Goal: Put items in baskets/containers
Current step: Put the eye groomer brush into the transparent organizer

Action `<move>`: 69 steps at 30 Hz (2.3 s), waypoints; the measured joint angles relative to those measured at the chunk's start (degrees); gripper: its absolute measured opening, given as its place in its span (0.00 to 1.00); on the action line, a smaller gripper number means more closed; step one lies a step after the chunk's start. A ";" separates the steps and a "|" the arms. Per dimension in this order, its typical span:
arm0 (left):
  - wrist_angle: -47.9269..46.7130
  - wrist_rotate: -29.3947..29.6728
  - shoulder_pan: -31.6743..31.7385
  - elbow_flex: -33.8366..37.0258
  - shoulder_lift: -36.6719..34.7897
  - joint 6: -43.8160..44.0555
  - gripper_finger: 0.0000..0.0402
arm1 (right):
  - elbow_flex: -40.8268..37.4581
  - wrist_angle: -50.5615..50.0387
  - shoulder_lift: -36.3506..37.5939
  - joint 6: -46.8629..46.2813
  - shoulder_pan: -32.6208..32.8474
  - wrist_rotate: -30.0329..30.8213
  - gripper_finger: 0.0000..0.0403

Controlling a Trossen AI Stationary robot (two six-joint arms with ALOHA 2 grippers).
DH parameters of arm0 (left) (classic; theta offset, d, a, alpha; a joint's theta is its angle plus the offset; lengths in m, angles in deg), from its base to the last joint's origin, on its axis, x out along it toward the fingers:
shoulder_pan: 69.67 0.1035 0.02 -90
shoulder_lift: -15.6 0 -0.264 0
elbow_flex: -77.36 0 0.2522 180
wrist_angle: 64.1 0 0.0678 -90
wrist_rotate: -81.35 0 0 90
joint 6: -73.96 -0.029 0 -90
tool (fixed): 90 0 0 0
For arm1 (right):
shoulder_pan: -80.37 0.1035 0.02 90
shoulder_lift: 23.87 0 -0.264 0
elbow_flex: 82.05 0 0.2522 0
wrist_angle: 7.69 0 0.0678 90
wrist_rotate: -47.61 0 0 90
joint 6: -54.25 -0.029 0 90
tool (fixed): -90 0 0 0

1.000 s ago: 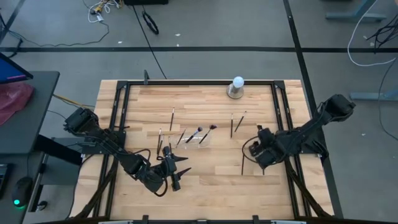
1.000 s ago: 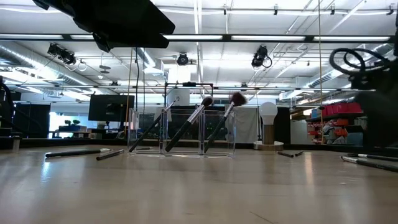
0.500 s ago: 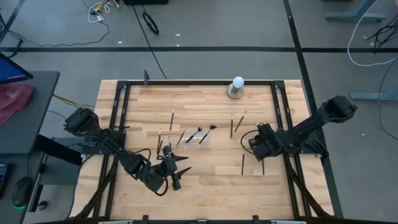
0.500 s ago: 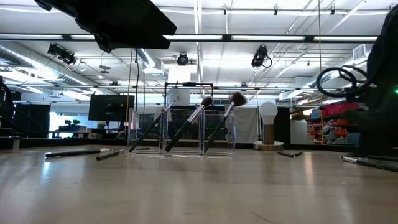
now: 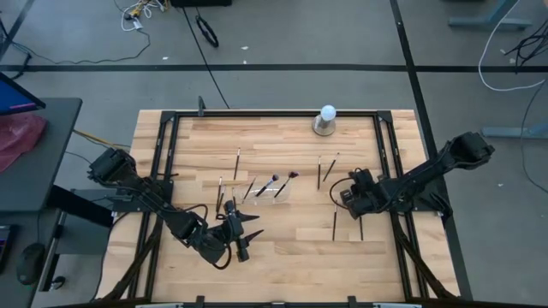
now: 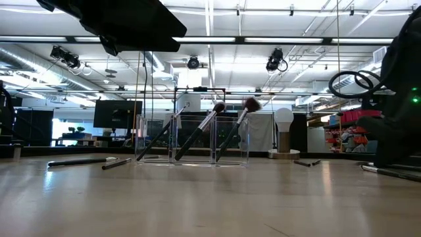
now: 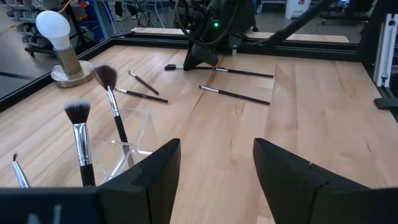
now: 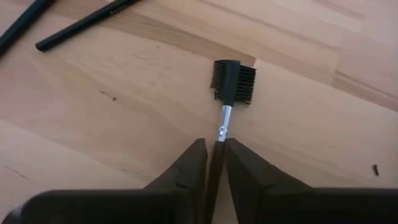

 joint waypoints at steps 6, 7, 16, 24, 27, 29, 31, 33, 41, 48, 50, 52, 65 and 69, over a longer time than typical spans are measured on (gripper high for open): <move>0.00 -0.02 0.01 0.00 0.00 0.00 0.52 | -0.02 0.31 -0.02 0.80 0.00 0.07 0.06; 0.00 -0.02 -0.01 0.00 0.00 0.00 0.52 | -0.04 0.32 -0.02 0.80 0.00 0.17 0.05; 0.00 -0.02 -0.01 0.00 0.00 0.00 0.52 | -0.48 1.59 -0.27 0.62 0.07 6.09 0.02; 0.02 -0.04 -0.01 0.00 0.00 0.00 0.52 | -0.50 7.68 0.19 5.66 0.04 18.08 0.01; 0.02 -0.04 0.03 0.00 0.00 -0.04 0.52 | -0.48 17.12 1.01 14.54 0.96 20.39 0.01; 0.02 -0.04 0.07 0.00 0.00 -0.02 0.52 | -0.46 26.51 1.58 23.08 1.99 21.50 0.01; 0.02 -0.04 0.08 0.00 0.00 -0.07 0.52 | -0.46 38.09 2.03 34.04 3.17 21.52 0.01; 0.04 -0.02 0.08 0.00 0.00 -0.09 0.52 | -0.37 51.66 2.08 46.00 4.68 21.24 0.01; 1.46 -0.02 0.30 0.00 0.09 -3.55 0.52 | -0.26 94.19 0.95 76.66 10.37 5.06 0.01; 22.24 -8.86 2.75 -0.02 6.59 -19.30 0.52 | 7.57 98.21 -10.37 82.86 11.80 -6.02 0.01; 30.40 -13.90 3.69 -0.03 9.07 -23.41 0.52 | 11.03 97.97 -14.74 84.67 11.80 -8.93 0.01; 36.64 -16.70 4.14 -0.04 10.85 -26.56 0.52 | 14.56 98.13 -18.62 86.11 11.78 -11.87 0.01; 48.24 -28.50 4.67 -0.04 12.31 -31.63 0.51 | 23.74 99.54 -26.64 89.25 11.48 -20.60 0.02; 49.12 -30.66 4.82 -1.00 12.31 -31.92 0.45 | 23.76 99.90 -26.64 88.92 11.09 -21.33 0.02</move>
